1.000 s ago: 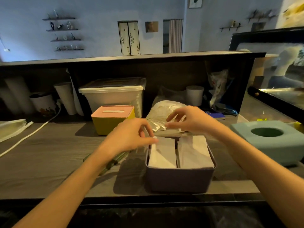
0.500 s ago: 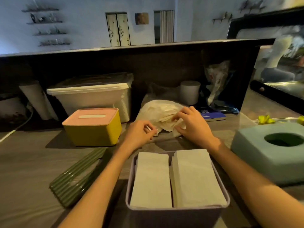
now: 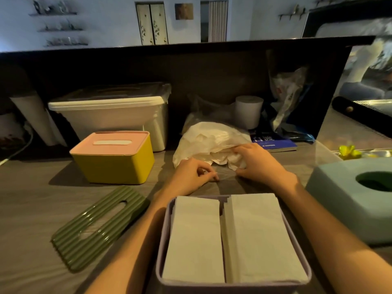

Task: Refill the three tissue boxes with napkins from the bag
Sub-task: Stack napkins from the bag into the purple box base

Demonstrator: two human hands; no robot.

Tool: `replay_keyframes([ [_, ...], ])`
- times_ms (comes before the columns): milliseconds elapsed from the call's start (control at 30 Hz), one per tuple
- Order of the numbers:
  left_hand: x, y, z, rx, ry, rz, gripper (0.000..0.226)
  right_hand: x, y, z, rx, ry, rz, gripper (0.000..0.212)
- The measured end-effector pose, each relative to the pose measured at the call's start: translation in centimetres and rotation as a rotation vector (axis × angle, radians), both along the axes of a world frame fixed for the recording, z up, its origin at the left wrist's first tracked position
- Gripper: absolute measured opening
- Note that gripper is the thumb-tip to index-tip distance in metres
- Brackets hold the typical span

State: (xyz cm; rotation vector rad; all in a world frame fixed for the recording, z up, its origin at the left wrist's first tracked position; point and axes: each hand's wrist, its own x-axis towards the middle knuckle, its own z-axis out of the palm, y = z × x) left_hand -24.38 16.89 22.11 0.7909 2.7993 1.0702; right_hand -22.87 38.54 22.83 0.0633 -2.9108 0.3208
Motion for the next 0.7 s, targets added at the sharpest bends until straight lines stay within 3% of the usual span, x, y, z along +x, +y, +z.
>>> replay_keyframes([
  [100, 0.1, 0.0, 0.1, 0.0, -0.015, -0.013, 0.013, -0.2, 0.4, -0.1, 0.012, -0.014, -0.014, 0.07],
  [267, 0.2, -0.1, 0.1, 0.01, -0.027, -0.014, 0.014, -0.7, 0.4, -1.3, 0.057, 0.164, -0.013, 0.04],
  [467, 0.2, -0.3, 0.1, 0.028, -0.03, 0.008, 0.015, -0.5, 0.7, -2.1, 0.045, 0.363, 0.046, 0.019],
  [567, 0.1, -0.5, 0.0, 0.035, -0.024, 0.022, 0.013, -0.1, 0.4, -1.3, -0.104, 0.427, 0.035, 0.023],
  [700, -0.2, -0.6, 0.3, 0.138, -0.083, 0.053, 0.019, 0.8, -0.4, 0.5, -0.476, 0.451, 0.054, 0.029],
])
